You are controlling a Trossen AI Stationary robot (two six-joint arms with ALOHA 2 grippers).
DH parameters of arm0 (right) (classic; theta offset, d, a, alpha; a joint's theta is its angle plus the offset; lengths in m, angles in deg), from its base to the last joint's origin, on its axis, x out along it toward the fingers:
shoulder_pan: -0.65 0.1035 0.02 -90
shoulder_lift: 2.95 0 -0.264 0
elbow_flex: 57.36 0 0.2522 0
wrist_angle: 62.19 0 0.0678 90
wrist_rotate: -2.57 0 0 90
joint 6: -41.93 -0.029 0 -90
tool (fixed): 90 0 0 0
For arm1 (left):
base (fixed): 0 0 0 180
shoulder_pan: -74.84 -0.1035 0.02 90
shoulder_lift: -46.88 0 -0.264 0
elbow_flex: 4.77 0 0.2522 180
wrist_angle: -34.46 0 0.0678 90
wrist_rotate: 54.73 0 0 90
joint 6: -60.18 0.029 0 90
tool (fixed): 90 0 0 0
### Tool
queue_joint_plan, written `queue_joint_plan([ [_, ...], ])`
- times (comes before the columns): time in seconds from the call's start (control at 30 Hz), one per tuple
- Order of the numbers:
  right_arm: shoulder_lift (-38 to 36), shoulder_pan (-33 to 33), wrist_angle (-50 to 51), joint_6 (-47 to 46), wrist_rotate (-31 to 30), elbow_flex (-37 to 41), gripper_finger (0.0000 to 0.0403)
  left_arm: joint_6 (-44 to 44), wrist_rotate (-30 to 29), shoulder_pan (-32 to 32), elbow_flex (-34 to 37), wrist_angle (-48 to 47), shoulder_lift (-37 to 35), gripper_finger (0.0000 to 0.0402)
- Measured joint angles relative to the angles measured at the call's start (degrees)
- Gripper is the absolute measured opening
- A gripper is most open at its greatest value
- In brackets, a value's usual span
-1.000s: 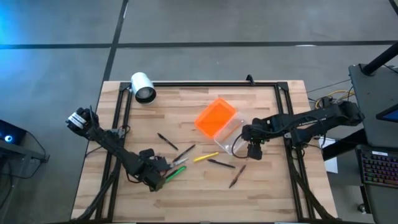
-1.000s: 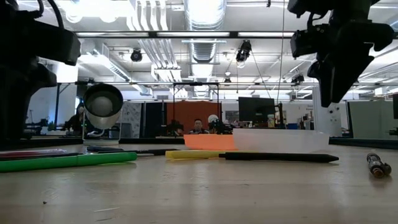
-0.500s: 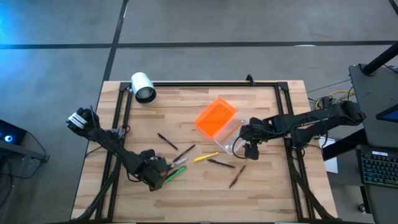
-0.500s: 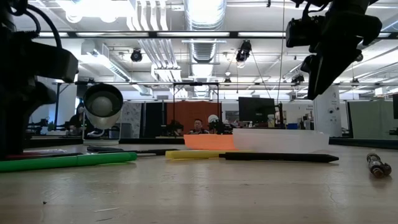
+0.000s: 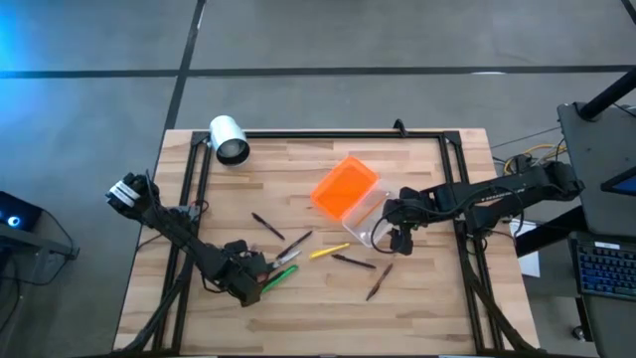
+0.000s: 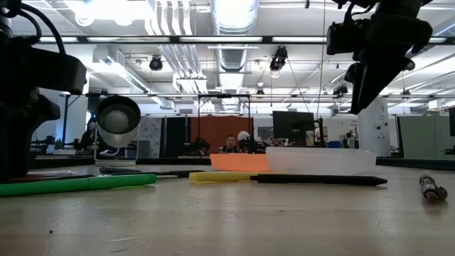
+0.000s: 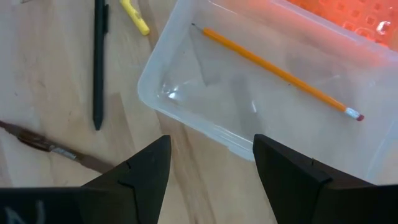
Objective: Pick & place school supplies into a supply box
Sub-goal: Put the black scissors into the orange supply box
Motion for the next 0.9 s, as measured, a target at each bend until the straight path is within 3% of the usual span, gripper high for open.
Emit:
queue_joint_plan([
  [0.4,-0.5,0.0,0.1,-0.4,-1.7,0.0,0.0219,-2.5,-3.8,-0.1,-7.9,-6.5,8.6,0.0057],
  [0.63,-5.2,0.0,-0.4,-1.4,-4.6,0.0,0.0219,-6.1,-3.3,-0.2,-12.0,-9.9,6.2,0.0057],
  [0.9,-14.9,0.0,-0.5,-3.6,-12.7,0.0,0.0219,-8.8,-5.6,-0.4,-19.4,-12.4,1.4,0.0055],
])
